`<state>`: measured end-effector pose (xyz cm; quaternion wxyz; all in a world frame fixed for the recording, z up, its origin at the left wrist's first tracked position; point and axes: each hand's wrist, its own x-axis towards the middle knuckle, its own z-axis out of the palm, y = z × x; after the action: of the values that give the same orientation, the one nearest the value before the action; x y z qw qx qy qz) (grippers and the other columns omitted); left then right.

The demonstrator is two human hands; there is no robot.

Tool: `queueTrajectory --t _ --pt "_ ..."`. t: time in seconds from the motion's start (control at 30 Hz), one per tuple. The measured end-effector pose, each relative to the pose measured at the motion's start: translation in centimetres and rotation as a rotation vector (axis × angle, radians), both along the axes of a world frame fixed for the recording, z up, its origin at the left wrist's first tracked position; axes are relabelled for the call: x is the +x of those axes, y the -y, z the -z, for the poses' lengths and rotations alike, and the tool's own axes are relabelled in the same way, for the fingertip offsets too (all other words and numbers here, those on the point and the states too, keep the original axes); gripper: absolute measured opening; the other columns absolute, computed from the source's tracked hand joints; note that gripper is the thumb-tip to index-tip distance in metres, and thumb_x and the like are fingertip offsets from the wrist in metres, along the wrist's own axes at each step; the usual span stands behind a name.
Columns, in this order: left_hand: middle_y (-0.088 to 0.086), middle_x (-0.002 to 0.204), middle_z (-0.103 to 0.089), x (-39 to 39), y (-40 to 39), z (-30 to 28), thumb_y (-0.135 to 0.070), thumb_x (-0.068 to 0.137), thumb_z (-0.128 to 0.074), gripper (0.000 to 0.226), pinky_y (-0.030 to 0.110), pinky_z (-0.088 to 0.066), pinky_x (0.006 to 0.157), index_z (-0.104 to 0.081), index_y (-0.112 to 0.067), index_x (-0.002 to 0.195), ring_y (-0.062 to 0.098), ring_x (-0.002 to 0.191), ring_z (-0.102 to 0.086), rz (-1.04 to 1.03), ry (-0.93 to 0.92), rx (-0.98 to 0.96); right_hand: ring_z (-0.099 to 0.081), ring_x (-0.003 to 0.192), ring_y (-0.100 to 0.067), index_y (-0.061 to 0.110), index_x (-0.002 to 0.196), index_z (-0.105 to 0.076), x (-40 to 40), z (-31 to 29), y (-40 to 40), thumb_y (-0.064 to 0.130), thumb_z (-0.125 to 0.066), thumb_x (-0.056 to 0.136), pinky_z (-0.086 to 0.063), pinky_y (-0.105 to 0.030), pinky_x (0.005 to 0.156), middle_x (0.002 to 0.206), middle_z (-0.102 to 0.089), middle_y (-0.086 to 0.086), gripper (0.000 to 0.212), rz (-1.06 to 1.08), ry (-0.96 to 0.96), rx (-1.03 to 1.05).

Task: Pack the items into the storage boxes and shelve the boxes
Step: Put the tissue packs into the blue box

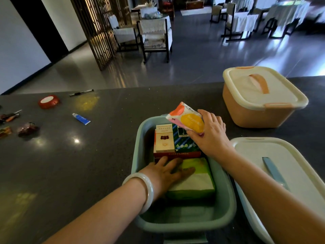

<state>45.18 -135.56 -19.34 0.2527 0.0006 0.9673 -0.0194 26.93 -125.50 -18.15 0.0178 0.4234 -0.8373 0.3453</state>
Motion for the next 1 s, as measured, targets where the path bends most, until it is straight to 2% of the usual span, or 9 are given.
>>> queueTrajectory --t 0.33,0.77,0.9,1.0 --pt "-0.008 0.156 0.012 -0.2 -0.1 -0.6 -0.042 0.083 -0.068 0.109 0.059 -0.029 0.108 0.025 -0.052 0.14 0.035 0.142 0.002 -0.014 0.043 0.022 -0.034 0.125 -0.023 0.024 0.143 -0.028 0.3 -0.2 -0.1 0.046 -0.064 0.083 -0.025 -0.043 0.106 0.14 -0.04 0.0 0.073 0.002 -0.014 0.007" --pt "-0.004 0.157 0.012 0.0 -0.4 -1.7 -0.04 0.084 -0.069 0.109 0.058 -0.028 0.109 0.022 -0.048 0.143 0.035 0.143 0.001 -0.003 0.044 0.015 -0.033 0.126 -0.024 0.026 0.143 -0.027 0.4 -0.4 -0.2 0.046 -0.064 0.083 -0.025 -0.045 0.106 0.139 -0.04 0.0 0.073 -0.001 -0.019 0.035" --pt "-0.008 0.157 0.009 0.7 -0.6 -2.4 -0.043 0.081 -0.07 0.107 0.055 -0.026 0.112 0.016 -0.048 0.146 0.031 0.144 0.001 0.026 -0.054 0.007 -0.034 0.125 -0.023 0.025 0.143 -0.027 0.4 -0.3 -0.1 0.047 -0.063 0.083 -0.026 -0.043 0.105 0.139 -0.04 0.0 0.074 -0.004 -0.032 0.048" --pt "-0.008 0.157 -0.003 1.8 -0.1 -2.9 -0.045 0.083 -0.068 0.094 0.049 -0.024 0.115 -0.001 -0.045 0.149 0.025 0.143 -0.005 0.014 -0.222 0.008 -0.034 0.125 -0.023 0.026 0.143 -0.026 0.3 -0.1 0.0 0.047 -0.063 0.083 -0.026 -0.044 0.104 0.138 -0.04 0.001 0.074 -0.005 -0.038 0.049"
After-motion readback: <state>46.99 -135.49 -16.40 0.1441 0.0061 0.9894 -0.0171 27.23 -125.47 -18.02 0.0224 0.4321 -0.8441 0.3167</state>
